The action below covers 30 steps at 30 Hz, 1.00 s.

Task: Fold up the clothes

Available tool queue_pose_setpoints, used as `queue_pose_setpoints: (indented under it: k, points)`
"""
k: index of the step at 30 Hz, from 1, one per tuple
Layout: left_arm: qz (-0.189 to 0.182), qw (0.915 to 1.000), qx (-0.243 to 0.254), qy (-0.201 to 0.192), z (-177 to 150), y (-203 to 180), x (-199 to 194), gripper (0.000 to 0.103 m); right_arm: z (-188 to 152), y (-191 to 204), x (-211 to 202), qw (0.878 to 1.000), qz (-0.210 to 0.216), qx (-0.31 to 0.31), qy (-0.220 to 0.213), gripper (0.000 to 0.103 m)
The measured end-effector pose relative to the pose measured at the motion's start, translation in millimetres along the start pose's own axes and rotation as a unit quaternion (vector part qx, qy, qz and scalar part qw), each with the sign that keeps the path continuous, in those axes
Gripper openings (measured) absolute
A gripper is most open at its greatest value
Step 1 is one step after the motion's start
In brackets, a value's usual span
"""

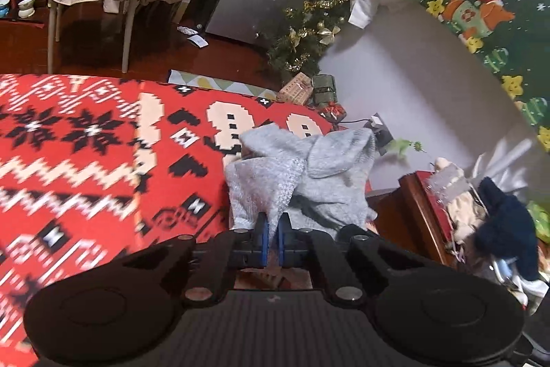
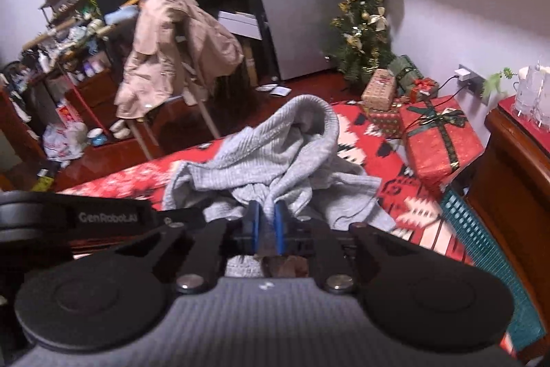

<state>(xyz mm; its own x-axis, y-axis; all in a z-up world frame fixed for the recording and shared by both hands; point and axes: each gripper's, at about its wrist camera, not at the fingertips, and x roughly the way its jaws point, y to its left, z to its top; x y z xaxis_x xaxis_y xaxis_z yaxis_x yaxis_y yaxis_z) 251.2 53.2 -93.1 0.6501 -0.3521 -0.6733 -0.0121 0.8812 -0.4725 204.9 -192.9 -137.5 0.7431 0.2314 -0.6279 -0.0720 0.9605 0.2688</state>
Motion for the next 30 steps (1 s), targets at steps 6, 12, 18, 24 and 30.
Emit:
queue_pose_setpoints:
  k: [6, 12, 18, 24, 30]
  points:
    - [0.004, 0.9997, -0.023, -0.004, -46.2, 19.6, -72.7, 0.005, -36.8, 42.5, -67.2, 0.999, 0.04, 0.013, 0.007, 0.01]
    - [0.013, 0.9971, -0.075, 0.002, -109.5, 60.1, -134.8, 0.005, -106.4, 89.4, -126.7, 0.997, 0.07, 0.013, 0.034, 0.007]
    - [0.024, 0.9919, -0.125, -0.001, -161.8, 95.6, -178.2, 0.005, -171.3, 143.4, -175.7, 0.994, 0.09, -0.02, 0.053, 0.005]
    - [0.032, 0.9895, -0.14, -0.017, -193.6, 115.1, -214.0, 0.005, -214.1, 176.5, -214.8, 0.992, 0.104, -0.051, 0.05, 0.004]
    - [0.05, 0.9886, -0.136, -0.043, -213.6, 136.9, -240.1, 0.005, -240.8, 195.8, -236.3, 0.988, 0.119, -0.074, 0.058, 0.013]
